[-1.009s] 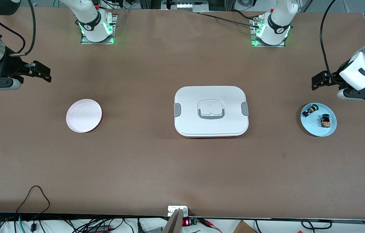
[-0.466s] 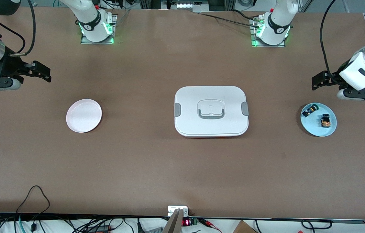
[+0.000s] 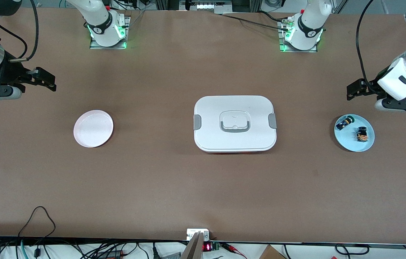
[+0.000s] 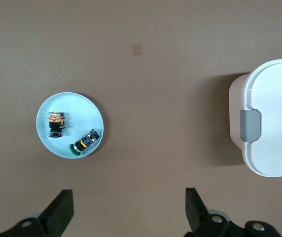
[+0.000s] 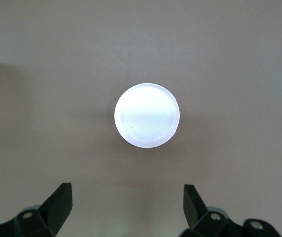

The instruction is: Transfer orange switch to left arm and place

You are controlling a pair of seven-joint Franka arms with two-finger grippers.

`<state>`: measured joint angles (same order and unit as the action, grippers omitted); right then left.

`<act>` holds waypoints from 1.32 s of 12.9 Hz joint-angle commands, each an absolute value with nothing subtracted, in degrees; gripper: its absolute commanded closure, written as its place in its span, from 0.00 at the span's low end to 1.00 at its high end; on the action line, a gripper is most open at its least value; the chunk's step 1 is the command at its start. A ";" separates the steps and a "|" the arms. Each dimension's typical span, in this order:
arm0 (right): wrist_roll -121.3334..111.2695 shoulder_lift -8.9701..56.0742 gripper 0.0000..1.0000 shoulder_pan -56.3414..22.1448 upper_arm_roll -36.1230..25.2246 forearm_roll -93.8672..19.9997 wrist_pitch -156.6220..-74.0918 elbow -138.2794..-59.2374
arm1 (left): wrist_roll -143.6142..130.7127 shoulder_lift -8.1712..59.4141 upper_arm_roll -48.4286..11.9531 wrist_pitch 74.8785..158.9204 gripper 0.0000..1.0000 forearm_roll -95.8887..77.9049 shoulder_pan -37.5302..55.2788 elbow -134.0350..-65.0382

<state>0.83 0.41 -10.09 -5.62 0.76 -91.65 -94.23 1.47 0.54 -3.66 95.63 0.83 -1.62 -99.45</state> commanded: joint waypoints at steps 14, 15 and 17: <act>0.62 0.70 0.00 -10.20 -5.71 1.06 -87.80 -88.24 | 1.23 -0.26 -3.25 95.98 0.00 -0.35 -1.32 -99.93; 0.62 0.70 0.00 -10.20 -5.71 1.14 -87.89 -88.24 | 1.23 -0.26 -3.25 95.98 0.00 -0.35 -1.23 -99.93; 0.62 0.70 0.00 -10.20 -5.80 1.23 -87.89 -88.24 | 1.14 -0.26 -3.25 95.98 0.00 -0.35 -1.23 -99.93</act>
<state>0.83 0.47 -10.13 -5.76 0.84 -88.28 -89.02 1.46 0.53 -3.66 95.64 0.83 -1.62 -99.45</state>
